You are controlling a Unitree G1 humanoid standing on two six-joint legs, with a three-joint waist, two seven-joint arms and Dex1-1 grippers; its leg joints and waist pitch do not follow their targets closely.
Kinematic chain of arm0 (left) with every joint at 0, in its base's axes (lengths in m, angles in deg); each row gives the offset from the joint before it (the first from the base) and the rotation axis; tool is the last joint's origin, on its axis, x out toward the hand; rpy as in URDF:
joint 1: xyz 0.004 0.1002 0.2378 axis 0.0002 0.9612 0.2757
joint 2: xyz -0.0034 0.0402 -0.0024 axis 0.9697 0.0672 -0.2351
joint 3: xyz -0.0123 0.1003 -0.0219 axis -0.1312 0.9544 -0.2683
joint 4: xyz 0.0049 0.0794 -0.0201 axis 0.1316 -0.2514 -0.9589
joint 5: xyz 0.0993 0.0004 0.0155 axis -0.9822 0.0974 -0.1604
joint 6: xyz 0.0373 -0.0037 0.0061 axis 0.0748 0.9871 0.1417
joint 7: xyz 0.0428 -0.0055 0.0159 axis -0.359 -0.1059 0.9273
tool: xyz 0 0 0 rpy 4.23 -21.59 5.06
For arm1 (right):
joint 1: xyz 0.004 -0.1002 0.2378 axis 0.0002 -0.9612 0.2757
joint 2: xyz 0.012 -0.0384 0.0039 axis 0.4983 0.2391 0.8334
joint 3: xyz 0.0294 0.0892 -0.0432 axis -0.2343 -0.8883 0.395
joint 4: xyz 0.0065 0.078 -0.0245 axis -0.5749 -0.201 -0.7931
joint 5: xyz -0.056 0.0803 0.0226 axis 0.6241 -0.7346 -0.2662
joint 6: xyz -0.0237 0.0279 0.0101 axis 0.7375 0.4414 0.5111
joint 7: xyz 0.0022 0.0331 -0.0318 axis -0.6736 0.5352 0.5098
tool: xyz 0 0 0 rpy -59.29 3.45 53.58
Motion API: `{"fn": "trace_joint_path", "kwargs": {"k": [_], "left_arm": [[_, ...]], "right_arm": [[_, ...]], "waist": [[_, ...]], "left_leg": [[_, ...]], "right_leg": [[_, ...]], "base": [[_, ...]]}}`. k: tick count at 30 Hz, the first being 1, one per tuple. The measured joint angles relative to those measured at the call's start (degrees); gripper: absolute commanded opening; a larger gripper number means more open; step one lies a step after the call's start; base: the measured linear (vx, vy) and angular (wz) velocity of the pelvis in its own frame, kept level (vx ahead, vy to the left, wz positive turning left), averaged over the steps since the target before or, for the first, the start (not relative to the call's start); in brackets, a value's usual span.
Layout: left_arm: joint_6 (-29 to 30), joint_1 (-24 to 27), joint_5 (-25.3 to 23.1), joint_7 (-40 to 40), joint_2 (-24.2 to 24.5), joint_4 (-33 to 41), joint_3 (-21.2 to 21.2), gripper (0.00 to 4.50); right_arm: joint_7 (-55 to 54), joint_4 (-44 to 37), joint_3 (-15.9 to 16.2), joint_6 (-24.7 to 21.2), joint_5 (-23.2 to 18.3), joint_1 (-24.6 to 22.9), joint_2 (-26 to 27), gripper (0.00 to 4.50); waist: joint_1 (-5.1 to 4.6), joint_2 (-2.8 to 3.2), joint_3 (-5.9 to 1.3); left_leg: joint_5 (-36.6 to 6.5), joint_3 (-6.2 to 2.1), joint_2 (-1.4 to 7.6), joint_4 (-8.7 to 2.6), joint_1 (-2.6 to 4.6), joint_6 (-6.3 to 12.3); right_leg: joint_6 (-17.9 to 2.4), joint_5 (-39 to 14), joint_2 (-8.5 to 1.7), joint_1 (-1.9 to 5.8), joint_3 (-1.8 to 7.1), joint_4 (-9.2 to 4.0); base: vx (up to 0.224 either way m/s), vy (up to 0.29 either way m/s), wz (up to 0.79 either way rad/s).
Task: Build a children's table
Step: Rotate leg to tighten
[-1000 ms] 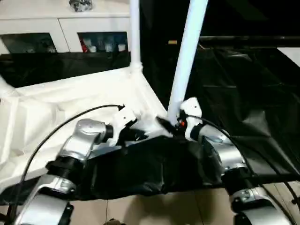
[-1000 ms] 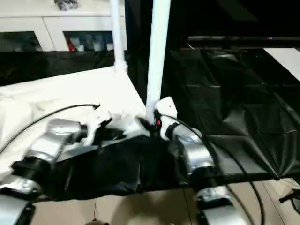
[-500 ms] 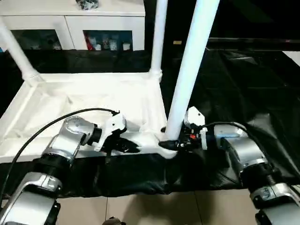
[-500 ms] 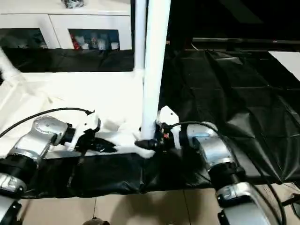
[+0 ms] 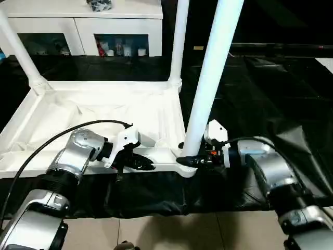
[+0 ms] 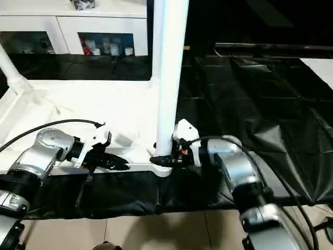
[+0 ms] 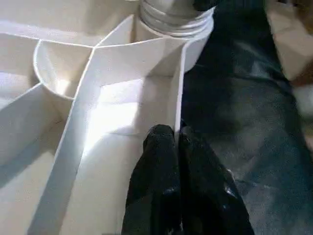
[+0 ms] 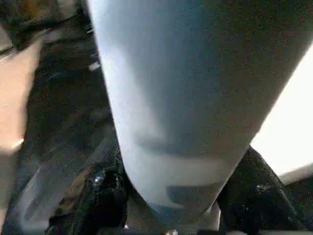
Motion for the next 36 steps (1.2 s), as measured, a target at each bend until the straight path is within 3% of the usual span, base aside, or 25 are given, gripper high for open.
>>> {"fn": "trace_joint_path", "kwargs": {"k": [4, 9, 11, 12, 14, 15, 18, 19, 23, 26, 30, 36], "left_arm": [[3.92, 0.00, -1.23, 10.06, -4.06, 0.41, -1.73, 0.00], [8.13, 0.00, -2.76, 19.56, -9.26, 1.20, -2.70, 0.00], [9.32, 0.01, -2.76, 21.00, -9.83, 1.49, -3.08, 0.00], [9.55, 0.00, -2.76, 21.07, -9.84, 1.52, -3.25, 0.00], [9.63, 0.01, -2.77, 21.06, -9.84, 1.52, -3.32, 0.00], [9.61, 0.01, -2.77, 20.94, -9.81, 1.52, -3.32, 0.00], [8.87, 0.13, -2.76, 19.28, -9.00, 1.72, -3.33, 0.00], [8.78, 0.13, -2.76, 18.91, -8.89, 1.77, -3.43, 0.00], [6.32, 1.06, -2.28, 15.22, -6.58, 2.48, -3.40, 0.00], [4.31, 1.10, -1.72, 10.86, -4.87, 2.51, -2.70, 0.00], [1.90, 1.12, -0.29, 3.91, -2.53, 2.40, -1.33, 0.00], [0.26, 1.10, 0.11, -2.50, -0.51, 1.93, -0.70, 0.00]], "right_arm": [[-18.13, 2.65, -4.81, 0.03, 1.86, -0.69, 6.34, 1.96], [-36.84, 6.64, -9.04, -0.19, 3.67, 1.01, 12.99, 1.96], [-40.93, 8.27, -9.46, -0.03, 4.30, 2.24, 14.82, 1.96], [-41.56, 8.65, -9.58, 0.13, 4.45, 2.54, 15.17, 2.31], [-41.73, 8.84, -9.66, 0.68, 4.41, 2.56, 15.38, 2.31], [-41.70, 8.84, -9.74, 0.80, 4.40, 2.56, 15.47, 2.54], [-38.32, 8.51, -10.27, 0.54, 2.99, 2.56, 15.22, 2.72], [-37.16, 8.39, -10.27, 0.46, 2.52, 2.56, 14.93, 3.03], [-26.26, 7.22, -8.86, -0.43, 1.32, 2.51, 11.38, 3.34], [-19.38, 5.83, -6.44, -0.96, 1.00, 2.41, 8.49, 3.34], [-5.89, 3.56, -1.99, -1.55, -0.04, 2.22, 2.06, 3.34], [5.45, 2.31, 0.34, -2.18, -1.10, 2.21, -1.24, 2.94]], "waist": [[-0.97, -0.50, -0.29], [-1.79, -0.41, -0.43], [-2.31, -0.39, -0.44], [-2.55, -0.38, -0.44], [-2.70, -0.36, -0.42], [-2.73, -0.37, -0.42], [-2.84, -0.42, -0.40], [-2.83, -0.42, -0.40], [-2.74, -0.44, -0.39], [-2.43, -0.43, -0.39], [-1.20, -0.40, -0.38], [-0.50, -0.46, -0.38]], "left_leg": [[0.03, -0.02, -0.01, -0.05, 0.22, -0.05], [0.02, -0.09, -0.26, -0.15, 0.83, -0.04], [0.02, -0.20, -0.32, -0.21, 0.86, -0.05], [0.02, -0.24, -0.35, -0.27, 0.85, -0.05], [0.02, -0.29, -0.43, -0.39, 0.82, -0.04], [0.02, -0.29, -0.44, -0.42, 0.80, -0.04], [0.02, -0.29, -0.47, -0.53, 0.70, -0.04], [0.02, -0.29, -0.47, -0.58, 0.63, -0.04], [0.03, -0.27, -0.46, -0.77, 0.57, -0.05], [0.03, -0.26, -0.38, -1.00, 0.55, -0.07], [0.05, -0.10, -0.19, -0.86, 0.32, -0.09], [-0.03, -0.05, -0.14, -0.60, -0.01, 0.09]], "right_leg": [[0.18, -0.10, 0.00, 0.16, 0.00, -0.15], [0.32, -0.18, -0.14, 0.54, 0.11, -0.45], [0.34, -0.19, -0.15, 0.54, 0.09, -0.51], [0.34, -0.19, -0.15, 0.52, 0.09, -0.57], [0.34, -0.19, -0.14, 0.49, 0.11, -0.67], [0.34, -0.19, -0.14, 0.48, 0.13, -0.68], [0.34, -0.19, -0.14, 0.32, 0.15, -0.69], [0.33, -0.19, -0.14, 0.23, 0.14, -0.68], [0.28, -0.10, -0.13, 0.02, 0.13, -0.38], [0.22, -0.06, -0.06, -0.07, 0.05, -0.28], [0.04, -0.21, 0.03, -0.14, -0.01, -0.35], [-0.07, -0.31, -0.02, -0.24, -0.08, -0.37]], "base": [[0.000, 0.000, 0.00], [0.000, 0.000, 0.00], [0.000, 0.000, 0.00], [0.000, 0.000, 0.00], [0.000, 0.000, 0.00], [0.000, 0.000, 0.00], [0.000, 0.000, 0.00], [0.000, 0.000, 0.00], [0.000, 0.000, 0.00], [0.000, 0.000, 0.00], [0.025, -0.007, 0.01], [0.010, 0.003, 0.00]]}}
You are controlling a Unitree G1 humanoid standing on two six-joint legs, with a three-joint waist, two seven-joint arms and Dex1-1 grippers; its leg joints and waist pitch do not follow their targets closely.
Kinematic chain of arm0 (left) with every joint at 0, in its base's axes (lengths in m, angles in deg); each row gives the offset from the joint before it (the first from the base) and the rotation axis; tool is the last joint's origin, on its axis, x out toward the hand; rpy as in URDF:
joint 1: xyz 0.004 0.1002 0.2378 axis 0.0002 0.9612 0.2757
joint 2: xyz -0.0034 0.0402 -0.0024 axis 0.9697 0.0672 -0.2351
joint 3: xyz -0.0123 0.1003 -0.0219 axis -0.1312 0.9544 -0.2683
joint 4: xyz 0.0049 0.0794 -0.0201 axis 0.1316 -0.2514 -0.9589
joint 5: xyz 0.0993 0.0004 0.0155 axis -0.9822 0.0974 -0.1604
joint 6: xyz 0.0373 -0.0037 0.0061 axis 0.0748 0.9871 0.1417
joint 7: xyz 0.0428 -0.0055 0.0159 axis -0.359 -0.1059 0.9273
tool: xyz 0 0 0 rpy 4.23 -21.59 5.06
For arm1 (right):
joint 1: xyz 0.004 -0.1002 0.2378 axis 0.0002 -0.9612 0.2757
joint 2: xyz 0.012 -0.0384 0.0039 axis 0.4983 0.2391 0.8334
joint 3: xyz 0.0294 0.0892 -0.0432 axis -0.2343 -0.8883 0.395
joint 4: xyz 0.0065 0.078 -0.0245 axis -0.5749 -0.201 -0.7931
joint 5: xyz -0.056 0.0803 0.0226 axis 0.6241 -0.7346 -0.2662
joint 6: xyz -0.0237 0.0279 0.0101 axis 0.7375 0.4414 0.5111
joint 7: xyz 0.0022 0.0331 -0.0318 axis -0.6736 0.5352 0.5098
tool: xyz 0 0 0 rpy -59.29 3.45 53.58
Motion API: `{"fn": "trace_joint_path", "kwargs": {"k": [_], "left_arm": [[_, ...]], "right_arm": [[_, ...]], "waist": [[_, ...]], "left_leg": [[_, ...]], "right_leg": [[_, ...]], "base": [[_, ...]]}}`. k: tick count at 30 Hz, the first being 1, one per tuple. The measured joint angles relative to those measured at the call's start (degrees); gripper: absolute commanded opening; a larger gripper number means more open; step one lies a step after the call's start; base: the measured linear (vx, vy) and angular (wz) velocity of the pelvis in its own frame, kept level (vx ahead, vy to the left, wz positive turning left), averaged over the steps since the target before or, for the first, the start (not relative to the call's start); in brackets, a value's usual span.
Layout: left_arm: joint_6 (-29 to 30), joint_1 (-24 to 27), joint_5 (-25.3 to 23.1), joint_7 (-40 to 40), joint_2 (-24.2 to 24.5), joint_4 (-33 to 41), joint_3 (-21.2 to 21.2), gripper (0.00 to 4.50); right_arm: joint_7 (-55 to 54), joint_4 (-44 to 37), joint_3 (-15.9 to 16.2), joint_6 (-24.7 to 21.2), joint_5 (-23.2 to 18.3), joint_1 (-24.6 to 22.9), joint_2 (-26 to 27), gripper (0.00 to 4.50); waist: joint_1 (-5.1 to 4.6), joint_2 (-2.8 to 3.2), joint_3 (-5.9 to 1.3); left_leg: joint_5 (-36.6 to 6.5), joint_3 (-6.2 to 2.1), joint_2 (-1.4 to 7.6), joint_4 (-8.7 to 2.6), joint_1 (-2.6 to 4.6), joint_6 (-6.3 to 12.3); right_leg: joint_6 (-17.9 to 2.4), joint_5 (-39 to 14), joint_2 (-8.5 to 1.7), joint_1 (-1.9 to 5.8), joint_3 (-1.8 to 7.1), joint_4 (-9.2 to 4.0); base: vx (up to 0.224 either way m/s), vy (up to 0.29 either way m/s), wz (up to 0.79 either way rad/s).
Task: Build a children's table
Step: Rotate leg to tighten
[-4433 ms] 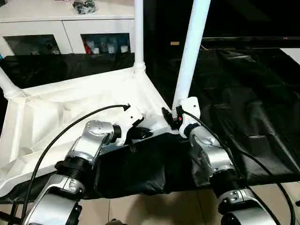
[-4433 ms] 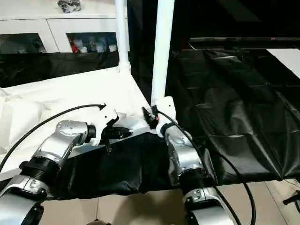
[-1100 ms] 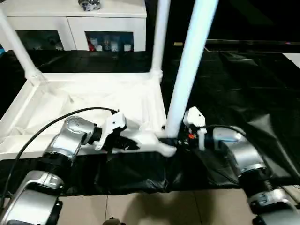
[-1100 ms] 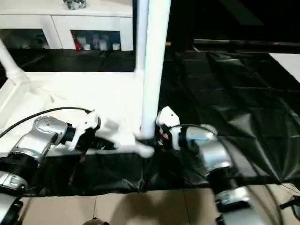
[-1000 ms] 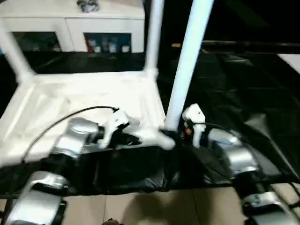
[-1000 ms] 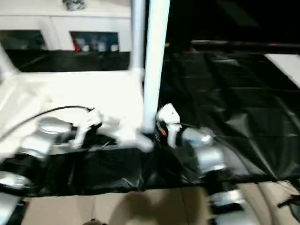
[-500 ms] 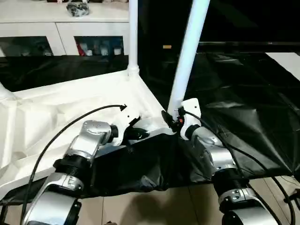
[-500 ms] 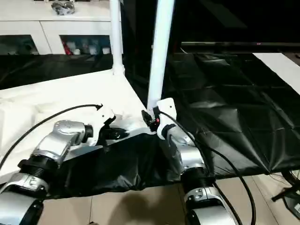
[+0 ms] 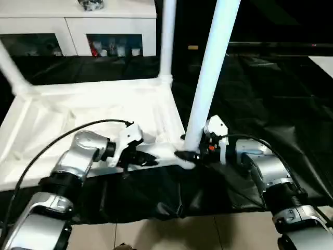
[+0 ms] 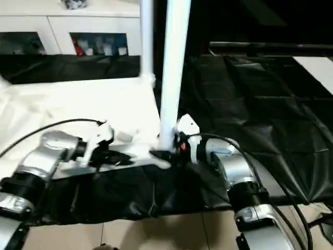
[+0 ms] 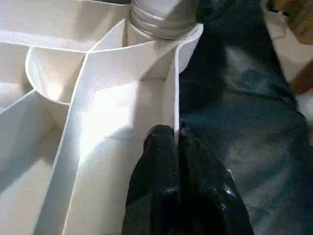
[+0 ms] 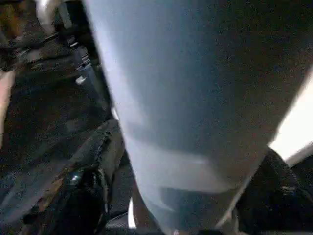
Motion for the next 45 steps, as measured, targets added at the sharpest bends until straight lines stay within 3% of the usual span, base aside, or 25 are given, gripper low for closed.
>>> {"fn": "trace_joint_path", "kwargs": {"k": [8, 16, 19, 24, 30, 31, 32, 39, 45], "left_arm": [[-2.09, -1.04, 0.00, -3.18, 0.66, -2.30, 1.21, 0.00], [-1.13, -1.21, 0.02, -2.34, 0.43, -2.90, 0.77, 0.00], [0.02, -1.82, -0.46, 3.84, -0.98, -4.02, -0.76, 0.00], [5.24, -2.78, -2.15, 17.41, -7.29, -3.04, -2.00, 0.00], [7.56, -2.51, -3.28, 24.23, -10.50, -1.70, -2.69, 0.00], [7.54, -2.50, -3.28, 24.35, -10.57, -1.70, -2.74, 0.00], [7.48, -2.50, -3.28, 24.34, -10.57, -1.70, -2.76, 0.00], [5.89, -2.49, -3.23, 21.44, -9.00, -1.71, -2.45, 0.00], [1.01, -2.47, -2.01, 11.99, -4.55, -2.67, -1.30, 0.00]], "right_arm": [[5.26, -0.85, 1.58, -1.31, -0.18, 0.15, -1.51, 2.27], [2.66, -2.49, 0.47, -1.32, -0.08, -1.40, -0.59, 2.09], [-7.69, -0.76, -3.24, -0.76, 0.45, -1.85, 3.25, 2.07], [-32.56, 2.33, -10.20, 0.76, 2.30, -1.65, 11.21, 2.00], [-47.43, 4.57, -11.89, 2.03, 4.76, -0.05, 16.31, 1.98], [-47.70, 4.77, -11.89, 2.31, 4.91, 0.07, 16.38, 1.98], [-47.70, 5.04, -11.94, 2.87, 4.97, 0.07, 16.44, 2.53], [-39.97, 5.57, -11.55, 3.93, 4.15, 0.32, 14.48, 3.12], [-20.58, 3.58, -6.92, 2.66, 1.89, 0.31, 6.91, 3.17]], "waist": [[0.54, -0.05, 0.00], [0.63, -0.07, 0.00], [0.27, -0.13, 0.03], [-0.92, -0.06, 0.03], [-1.05, 0.36, -0.19], [-1.12, 0.39, -0.20], [-1.15, 0.39, -0.20], [-2.02, 0.56, -0.11], [-2.13, 0.51, 0.06]], "left_leg": [[0.01, 0.07, 0.05, 0.09, 0.08, -0.08], [0.03, 0.07, 0.07, 0.09, 0.27, -0.12], [0.09, 0.05, 0.07, 0.05, 0.41, -0.23], [0.15, 0.04, -0.01, 0.00, 0.46, -0.31], [0.15, 0.04, -0.06, -0.28, 0.68, -0.32], [0.15, 0.04, -0.08, -0.31, 0.68, -0.32], [0.15, 0.04, -0.08, -0.33, 0.68, -0.32], [0.15, 0.03, -0.07, -0.34, 0.54, -0.31], [0.14, 0.01, 0.03, -0.32, 0.15, -0.29]], "right_leg": [[-0.02, 0.04, -0.03, 0.13, 0.03, 0.08], [-0.02, 0.06, -0.02, 0.21, 0.02, 0.22], [0.04, 0.12, -0.02, 0.27, 0.03, 0.24], [0.22, 0.07, -0.03, 0.24, 0.14, 0.04], [0.23, 0.08, -0.01, 0.34, 0.16, 0.01], [0.23, 0.08, -0.01, 0.33, 0.17, 0.01], [0.21, 0.09, -0.01, 0.33, 0.16, 0.01], [0.09, 0.16, 0.00, 0.25, 0.13, -0.02], [0.08, 0.13, 0.08, 0.02, 0.02, -0.07]], "base": [[0.000, 0.000, 0.00], [0.000, 0.000, 0.00], [0.000, 0.000, 0.00], [0.000, 0.000, 0.00], [0.000, 0.000, 0.00], [0.000, 0.000, 0.00], [0.000, 0.000, 0.00], [0.000, 0.000, 0.00], [0.000, 0.000, 0.00]]}}
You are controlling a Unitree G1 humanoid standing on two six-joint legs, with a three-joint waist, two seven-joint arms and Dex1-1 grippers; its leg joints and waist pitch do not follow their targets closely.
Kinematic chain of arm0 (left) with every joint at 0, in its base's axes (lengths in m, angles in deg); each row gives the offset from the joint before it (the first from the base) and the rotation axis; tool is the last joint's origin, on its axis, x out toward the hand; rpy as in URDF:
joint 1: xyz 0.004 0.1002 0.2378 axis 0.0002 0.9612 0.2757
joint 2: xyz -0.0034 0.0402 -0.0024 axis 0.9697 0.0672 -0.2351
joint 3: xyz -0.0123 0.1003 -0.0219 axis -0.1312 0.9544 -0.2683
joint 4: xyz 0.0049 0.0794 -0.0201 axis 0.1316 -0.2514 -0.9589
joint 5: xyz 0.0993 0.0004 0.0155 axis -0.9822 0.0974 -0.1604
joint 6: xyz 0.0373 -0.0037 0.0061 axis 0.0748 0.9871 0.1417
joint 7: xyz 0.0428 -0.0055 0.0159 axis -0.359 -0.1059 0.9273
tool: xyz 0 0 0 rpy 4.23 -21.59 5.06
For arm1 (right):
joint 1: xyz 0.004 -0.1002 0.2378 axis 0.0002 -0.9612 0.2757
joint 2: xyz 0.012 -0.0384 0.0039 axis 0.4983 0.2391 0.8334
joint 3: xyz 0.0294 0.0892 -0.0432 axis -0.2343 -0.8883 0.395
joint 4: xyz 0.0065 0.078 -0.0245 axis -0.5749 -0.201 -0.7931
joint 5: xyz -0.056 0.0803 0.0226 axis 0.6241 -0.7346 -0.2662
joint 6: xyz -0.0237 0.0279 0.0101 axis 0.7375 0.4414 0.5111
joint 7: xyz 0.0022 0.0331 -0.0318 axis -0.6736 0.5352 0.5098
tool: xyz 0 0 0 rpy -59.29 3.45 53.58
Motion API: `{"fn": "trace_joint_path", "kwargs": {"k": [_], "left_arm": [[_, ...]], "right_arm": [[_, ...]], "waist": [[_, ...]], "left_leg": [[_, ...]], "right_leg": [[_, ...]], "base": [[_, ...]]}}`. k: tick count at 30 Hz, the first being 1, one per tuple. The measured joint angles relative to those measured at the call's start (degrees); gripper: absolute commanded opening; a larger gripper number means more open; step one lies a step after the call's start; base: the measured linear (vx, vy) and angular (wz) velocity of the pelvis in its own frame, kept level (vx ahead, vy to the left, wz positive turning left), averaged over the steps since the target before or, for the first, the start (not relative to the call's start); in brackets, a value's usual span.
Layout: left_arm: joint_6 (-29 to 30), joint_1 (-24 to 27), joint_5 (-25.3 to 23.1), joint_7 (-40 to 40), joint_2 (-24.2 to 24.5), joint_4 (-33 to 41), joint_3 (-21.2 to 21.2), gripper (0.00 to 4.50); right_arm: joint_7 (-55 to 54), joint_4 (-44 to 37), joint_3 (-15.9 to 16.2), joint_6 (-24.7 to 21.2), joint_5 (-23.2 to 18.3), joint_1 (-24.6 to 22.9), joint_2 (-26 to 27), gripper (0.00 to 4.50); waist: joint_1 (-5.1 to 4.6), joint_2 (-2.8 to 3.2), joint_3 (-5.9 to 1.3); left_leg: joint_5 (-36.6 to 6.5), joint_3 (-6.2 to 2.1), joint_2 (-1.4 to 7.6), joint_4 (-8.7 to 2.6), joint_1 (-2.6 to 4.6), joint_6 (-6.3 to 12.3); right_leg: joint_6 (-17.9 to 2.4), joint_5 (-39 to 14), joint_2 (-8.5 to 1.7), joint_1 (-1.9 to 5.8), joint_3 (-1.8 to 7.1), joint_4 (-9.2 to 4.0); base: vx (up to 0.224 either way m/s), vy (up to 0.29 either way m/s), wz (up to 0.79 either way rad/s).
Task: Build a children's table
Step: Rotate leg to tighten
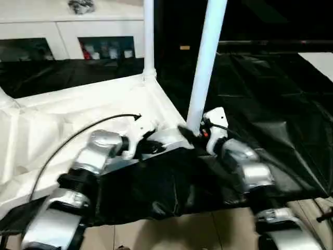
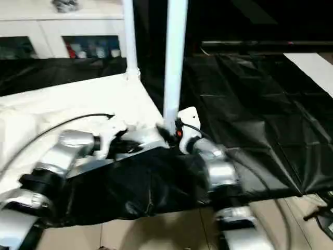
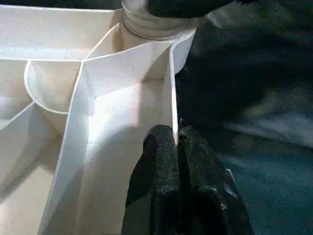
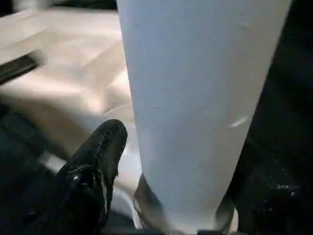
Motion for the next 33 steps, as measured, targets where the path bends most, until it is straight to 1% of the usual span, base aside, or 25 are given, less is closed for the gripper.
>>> {"fn": "trace_joint_path", "kwargs": {"k": [1, 2, 4, 5, 7, 8, 9, 10, 11, 12, 16, 18, 22, 24, 26, 28, 29, 30, 33], "left_arm": [[-0.64, 0.00, 0.22, -1.65, 0.58, -0.14, 0.29, 0.00], [-1.18, 0.00, 0.45, -3.99, 1.18, -0.22, 0.66, 0.00], [-1.84, 0.00, 0.67, -6.80, 1.99, -0.24, 1.05, 0.00], [-2.33, 0.00, 0.67, -8.33, 2.65, -0.41, 1.33, 0.00], [-3.06, -0.01, 0.76, -9.93, 3.16, -0.82, 1.61, 0.00], [-3.48, -0.06, 0.76, -10.89, 3.33, -1.23, 1.74, 0.00], [-3.73, -0.08, 0.79, -11.66, 3.40, -1.48, 1.87, 0.00], [-3.93, -0.09, 0.81, -12.14, 3.44, -1.61, 1.94, 0.00], [-4.23, -0.20, 0.82, -12.70, 3.63, -1.81, 2.11, 0.00], [-4.50, -0.31, 0.86, -13.05, 3.67, -2.14, 2.16, 0.00], [-4.92, -0.48, 1.02, -13.72, 3.77, -2.66, 2.16, 0.00], [-4.88, -0.49, 1.13, -13.88, 3.78, -2.67, 2.08, 0.00], [-4.45, -0.48, 1.31, -14.51, 3.86, -2.69, 2.09, 0.00], [-3.84, -0.48, 1.33, -13.89, 3.72, -2.70, 1.86, 0.00], [-3.19, -0.48, 1.19, -10.52, 3.38, -2.86, 1.19, 0.00], [-2.59, -0.49, 0.84, -6.33, 2.45, -2.93, 0.45, 0.00], [-1.93, -0.50, 0.67, -3.52, 1.38, -2.85, 0.07, 0.00], [-1.31, -0.54, 0.40, -1.64, 0.50, -2.69, -0.19, 0.00], [1.31, -0.55, -0.40, 3.74, -2.18, -1.45, -0.60, 0.00]], "right_arm": [[3.10, -0.42, 0.76, -0.15, -0.25, 0.00, -1.06, 3.17], [7.34, -1.05, 2.14, -0.56, -0.71, 0.00, -2.42, 3.17], [12.59, -1.83, 3.36, -1.07, -1.33, -0.20, -3.77, 3.17], [15.50, -2.19, 4.30, -1.31, -1.47, -0.24, -4.62, 3.01], [18.46, -2.39, 4.90, -1.67, -1.57, -0.24, -5.25, 3.01], [20.02, -2.39, 5.41, -2.09, -1.73, -0.17, -5.85, 2.82], [21.28, -2.39, 5.95, -2.25, -1.86, -0.07, -6.45, 2.82], [22.06, -2.39, 6.17, -2.33, -1.90, 0.01, -6.74, 2.75], [22.83, -2.39, 6.42, -2.49, -1.92, 0.09, -6.94, 2.66], [23.38, -2.40, 6.48, -2.73, -1.97, 0.12, -7.02, 2.57], [24.02, -2.71, 6.50, -3.47, -2.40, 0.24, -7.03, 2.24], [24.01, -3.79, 6.46, -4.27, -2.41, -0.07, -7.05, 2.19], [23.64, -6.54, 6.19, -5.26, -2.55, -1.85, -7.03, 2.13], [21.96, -6.95, 5.50, -5.60, -2.85, -2.50, -6.51, 2.12], [15.21, -5.93, 3.31, -4.54, -2.72, -3.15, -3.59, 2.11], [7.56, -4.09, 0.98, -3.52, -2.14, -2.82, -0.69, 2.09], [2.31, -2.98, -0.44, -2.76, -1.66, -2.56, 0.93, 2.09], [-1.20, -2.35, -1.34, -2.32, -1.40, -2.40, 1.91, 2.07], [-12.16, -1.57, -3.71, -2.04, -0.64, -2.08, 5.07, 2.06]], "waist": [[0.11, 0.01, 0.01], [0.47, 0.01, 0.01], [1.31, 0.03, 0.04], [1.59, 0.03, 0.05], [1.79, 0.03, 0.05], [1.85, 0.03, 0.05], [1.88, 0.03, 0.05], [1.91, 0.03, 0.05], [1.93, -0.14, 0.07], [2.00, -0.20, 0.05], [2.19, -0.21, 0.03], [2.24, -0.21, 0.03], [2.65, -0.22, 0.03], [2.76, -0.24, 0.02], [2.64, -0.31, 0.02], [2.07, -0.32, 0.02], [1.63, -0.33, 0.03], [1.40, -0.33, 0.02], [1.13, -0.34, 0.02]], "left_leg": [[0.00, 0.00, 0.03, 0.02, -0.05, 0.00], [0.00, 0.00, 0.09, 0.07, -0.14, 0.02], [0.00, 0.02, 0.18, 0.19, -0.23, 0.02], [0.00, 0.03, 0.19, 0.25, -0.25, 0.02], [0.00, 0.03, 0.18, 0.32, -0.25, 0.02], [0.00, 0.04, 0.17, 0.35, -0.24, 0.02], [0.00, 0.04, 0.16, 0.36, -0.23, 0.02], [0.00, 0.04, 0.16, 0.37, -0.21, 0.02], [0.00, 0.06, 0.18, 0.37, -0.19, 0.02], [0.00, 0.05, 0.19, 0.37, -0.19, 0.01], [0.01, 0.05, 0.19, 0.37, -0.18, 0.01], [0.01, 0.05, 0.19, 0.36, -0.19, 0.01], [0.01, 0.05, 0.19, 0.36, -0.18, 0.01], [0.01, 0.05, 0.19, 0.37, -0.14, 0.01], [0.01, 0.04, 0.20, 0.37, -0.09, -0.01], [0.02, 0.03, 0.19, 0.36, -0.05, -0.03], [0.02, 0.03, 0.18, 0.37, -0.03, -0.03], [0.02, 0.04, 0.15, 0.36, 0.00, -0.03], [0.02, 0.05, 0.10, 0.32, 0.19, -0.03]], "right_leg": [[-0.02, -0.01, 0.01, -0.02, -0.04, 0.00], [-0.04, -0.03, 0.01, -0.03, -0.12, 0.01], [-0.05, -0.03, 0.00, -0.05, -0.23, 0.02], [-0.06, -0.03, -0.02, -0.05, -0.22, 0.05], [-0.07, -0.02, -0.05, -0.01, -0.23, 0.06], [-0.08, 0.00, -0.08, 0.00, -0.23, 0.06], [-0.09, 0.00, -0.10, 0.04, -0.23, 0.06], [-0.09, 0.00, -0.10, 0.05, -0.22, 0.06], [-0.09, 0.00, -0.10, 0.05, -0.22, 0.11], [-0.09, 0.00, -0.10, 0.05, -0.25, 0.11], [-0.09, 0.00, -0.10, 0.05, -0.25, 0.12], [-0.08, 0.00, -0.10, 0.04, -0.25, 0.12], [-0.08, -0.01, -0.10, 0.06, -0.26, 0.12], [-0.08, -0.01, -0.10, 0.07, -0.25, 0.13], [-0.09, 0.02, -0.10, 0.07, -0.26, 0.22], [-0.18, 0.12, -0.10, 0.06, -0.24, 0.22], [-0.17, 0.13, -0.10, 0.08, -0.23, 0.20], [-0.17, 0.13, -0.10, 0.08, -0.18, 0.16], [-0.15, 0.13, -0.10, 0.17, -0.07, 0.16]], "base": [[0.000, 0.000, 0.00], [0.000, 0.000, 0.00], [0.000, 0.000, 0.00], [0.000, 0.000, 0.00], [0.000, 0.000, 0.00], [0.000, 0.000, 0.00], [0.000, 0.000, 0.00], [0.000, 0.000, 0.00], [0.000, 0.000, 0.00], [0.000, 0.000, 0.00], [0.000, 0.000, 0.00], [0.000, 0.000, 0.00], [0.000, 0.000, 0.00], [0.000, 0.000, 0.00], [0.000, 0.000, 0.00], [0.000, 0.000, 0.00], [0.000, 0.000, 0.00], [0.000, 0.000, 0.00], [0.000, 0.000, 0.00]]}}
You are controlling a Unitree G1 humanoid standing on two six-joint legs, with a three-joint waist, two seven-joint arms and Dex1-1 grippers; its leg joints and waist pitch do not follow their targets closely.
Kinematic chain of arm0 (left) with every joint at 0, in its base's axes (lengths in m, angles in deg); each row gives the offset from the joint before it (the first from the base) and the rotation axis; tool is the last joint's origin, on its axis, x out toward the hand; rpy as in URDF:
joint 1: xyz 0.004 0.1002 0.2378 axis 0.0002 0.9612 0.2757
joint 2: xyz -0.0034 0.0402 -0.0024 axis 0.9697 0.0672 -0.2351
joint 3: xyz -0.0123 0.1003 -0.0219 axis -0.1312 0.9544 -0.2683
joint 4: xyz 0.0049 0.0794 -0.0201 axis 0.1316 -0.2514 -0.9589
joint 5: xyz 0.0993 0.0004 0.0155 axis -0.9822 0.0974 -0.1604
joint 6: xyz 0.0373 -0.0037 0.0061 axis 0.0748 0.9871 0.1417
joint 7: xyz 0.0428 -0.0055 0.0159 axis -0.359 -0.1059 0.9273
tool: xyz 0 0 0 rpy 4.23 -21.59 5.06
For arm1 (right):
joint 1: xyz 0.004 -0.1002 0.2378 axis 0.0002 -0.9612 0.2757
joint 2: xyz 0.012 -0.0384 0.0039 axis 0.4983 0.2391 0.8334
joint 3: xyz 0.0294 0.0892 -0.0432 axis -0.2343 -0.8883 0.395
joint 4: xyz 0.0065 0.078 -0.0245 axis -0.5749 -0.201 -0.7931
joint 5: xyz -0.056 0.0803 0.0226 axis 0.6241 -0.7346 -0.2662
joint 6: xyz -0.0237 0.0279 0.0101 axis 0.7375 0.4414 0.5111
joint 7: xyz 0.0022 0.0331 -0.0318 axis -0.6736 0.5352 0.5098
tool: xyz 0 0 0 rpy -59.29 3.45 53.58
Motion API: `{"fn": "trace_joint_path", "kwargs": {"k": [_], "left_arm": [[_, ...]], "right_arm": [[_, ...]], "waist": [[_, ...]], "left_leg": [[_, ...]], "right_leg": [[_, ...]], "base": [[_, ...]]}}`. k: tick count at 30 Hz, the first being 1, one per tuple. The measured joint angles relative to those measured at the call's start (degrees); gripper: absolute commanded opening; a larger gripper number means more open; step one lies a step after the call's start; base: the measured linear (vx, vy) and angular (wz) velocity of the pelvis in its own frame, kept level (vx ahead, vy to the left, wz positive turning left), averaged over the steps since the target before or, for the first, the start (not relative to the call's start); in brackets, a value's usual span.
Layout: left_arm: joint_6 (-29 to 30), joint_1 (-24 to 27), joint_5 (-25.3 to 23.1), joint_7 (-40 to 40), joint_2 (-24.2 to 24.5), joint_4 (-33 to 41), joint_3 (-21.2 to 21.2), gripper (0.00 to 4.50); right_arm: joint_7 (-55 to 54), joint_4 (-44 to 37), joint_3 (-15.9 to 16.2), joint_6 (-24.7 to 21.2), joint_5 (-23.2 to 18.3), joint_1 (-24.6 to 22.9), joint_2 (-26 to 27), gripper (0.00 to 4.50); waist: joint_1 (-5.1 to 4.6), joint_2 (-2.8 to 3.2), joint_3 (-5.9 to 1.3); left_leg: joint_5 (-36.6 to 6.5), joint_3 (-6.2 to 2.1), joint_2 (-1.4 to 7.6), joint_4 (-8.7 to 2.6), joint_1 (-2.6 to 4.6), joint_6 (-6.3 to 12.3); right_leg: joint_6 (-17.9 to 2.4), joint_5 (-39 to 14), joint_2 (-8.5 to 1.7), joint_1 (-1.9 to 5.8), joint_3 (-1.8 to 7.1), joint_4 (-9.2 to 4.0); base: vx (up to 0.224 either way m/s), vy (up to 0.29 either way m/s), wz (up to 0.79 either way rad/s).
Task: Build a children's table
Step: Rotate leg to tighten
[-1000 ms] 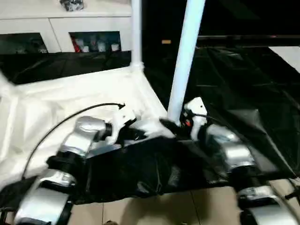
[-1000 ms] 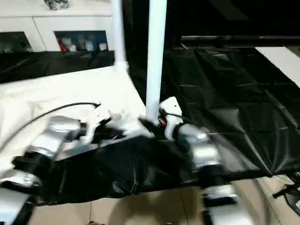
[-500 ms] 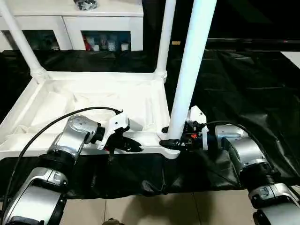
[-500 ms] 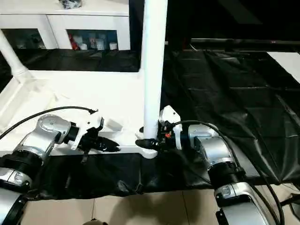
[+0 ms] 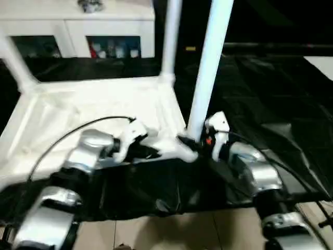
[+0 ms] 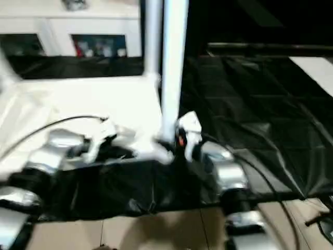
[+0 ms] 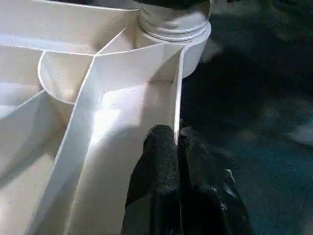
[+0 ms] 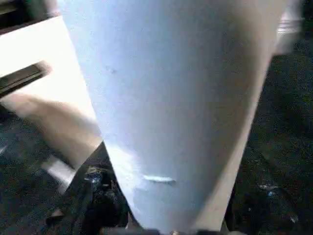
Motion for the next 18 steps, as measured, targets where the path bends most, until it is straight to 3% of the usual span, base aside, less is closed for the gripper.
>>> {"fn": "trace_joint_path", "kwargs": {"k": [6, 7, 9, 15, 18], "left_arm": [[2.78, 0.42, -0.81, 6.13, -2.78, 1.86, -0.28, 0.00], [2.80, 0.50, -0.84, 6.38, -2.88, 1.94, -0.28, 0.00], [2.79, 0.55, -0.89, 6.39, -2.87, 2.05, -0.20, 0.00], [2.21, 0.73, -0.80, 4.20, -1.75, 2.21, -0.18, 0.00], [0.88, 1.10, -0.02, -1.05, 1.04, 2.61, 0.13, 0.00]], "right_arm": [[-13.62, 2.69, -2.44, 2.08, 2.00, 1.46, 4.96, 2.05], [-14.10, 2.94, -2.44, 2.51, 2.38, 1.51, 5.15, 2.61], [-14.05, 3.26, -2.31, 3.51, 3.27, 1.50, 5.24, 2.75], [-7.08, 3.15, -1.02, 3.20, 2.55, 1.65, 3.26, 3.24], [4.50, 0.89, 2.15, 1.91, 0.96, 0.96, -1.30, 3.24]], "waist": [[-0.35, -0.01, -0.16], [-0.45, 0.00, -0.16], [-0.68, 0.00, -0.16], [-1.23, 0.09, -0.16], [-1.41, 0.10, -0.13]], "left_leg": [[0.00, 0.02, -0.10, -0.20, 0.16, 0.00], [0.00, 0.02, -0.12, -0.21, 0.18, 0.00], [0.00, 0.02, -0.14, -0.22, 0.19, 0.01], [-0.01, 0.00, -0.17, -0.31, 0.17, 0.01], [-0.01, 0.00, -0.12, -0.40, 0.06, 0.02]], "right_leg": [[0.14, -0.09, 0.01, 0.06, 0.12, -0.08], [0.16, -0.10, 0.01, 0.09, 0.14, -0.10], [0.17, -0.11, 0.00, 0.10, 0.17, -0.12], [0.21, -0.13, 0.01, 0.08, 0.18, -0.13], [0.22, -0.16, 0.08, -0.03, 0.16, -0.14]], "base": [[0.000, 0.000, 0.00], [0.000, 0.000, 0.00], [0.000, 0.000, 0.00], [0.000, 0.000, 0.00], [0.000, 0.000, 0.00]]}}
